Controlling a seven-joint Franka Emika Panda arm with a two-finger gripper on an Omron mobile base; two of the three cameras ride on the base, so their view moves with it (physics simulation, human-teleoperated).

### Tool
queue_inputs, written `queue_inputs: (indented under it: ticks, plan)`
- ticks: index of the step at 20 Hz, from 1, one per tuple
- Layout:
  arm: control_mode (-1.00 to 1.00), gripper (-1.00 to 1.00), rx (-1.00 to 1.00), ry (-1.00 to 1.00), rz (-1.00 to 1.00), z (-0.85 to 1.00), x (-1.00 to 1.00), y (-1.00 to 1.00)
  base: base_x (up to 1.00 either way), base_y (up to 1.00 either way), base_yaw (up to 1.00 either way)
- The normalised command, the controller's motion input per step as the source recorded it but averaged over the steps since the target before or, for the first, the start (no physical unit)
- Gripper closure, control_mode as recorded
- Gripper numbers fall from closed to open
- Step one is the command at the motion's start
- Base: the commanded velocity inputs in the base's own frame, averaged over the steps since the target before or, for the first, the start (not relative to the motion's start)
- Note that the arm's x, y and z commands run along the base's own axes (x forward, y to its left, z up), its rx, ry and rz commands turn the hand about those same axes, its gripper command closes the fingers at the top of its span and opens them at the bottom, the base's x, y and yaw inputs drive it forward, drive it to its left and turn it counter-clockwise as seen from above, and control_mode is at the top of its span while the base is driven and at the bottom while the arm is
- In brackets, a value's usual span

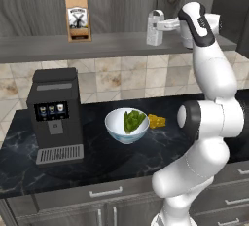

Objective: Pick the cheese from the fridge and the cheese grater from the cabinet and place them next to the salad bowl.

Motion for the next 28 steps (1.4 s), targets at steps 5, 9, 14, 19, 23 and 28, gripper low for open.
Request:
queue_inputs:
  ticks: [5,9,14,19,23,28]
  plan:
    - [-1.0,-1.0,0.0,0.0,0.0,0.0,0.02,0.04,0.0,0.0,0.0]
    - [-1.0,1.0,0.0,0.0,0.0,0.0,0.0,0.0,0.0,0.0,0.0]
    - [-1.0,1.0,0.0,0.0,0.0,0.0,0.0,0.0,0.0,0.0,0.0]
    - [-1.0,1.0,0.0,0.0,0.0,0.0,0.0,0.0,0.0,0.0,0.0]
    - [-1.0,1.0,0.0,0.0,0.0,0.0,0.0,0.0,0.0,0.0,0.0]
    - [-1.0,1.0,0.0,0.0,0.0,0.0,0.0,0.0,0.0,0.0,0.0]
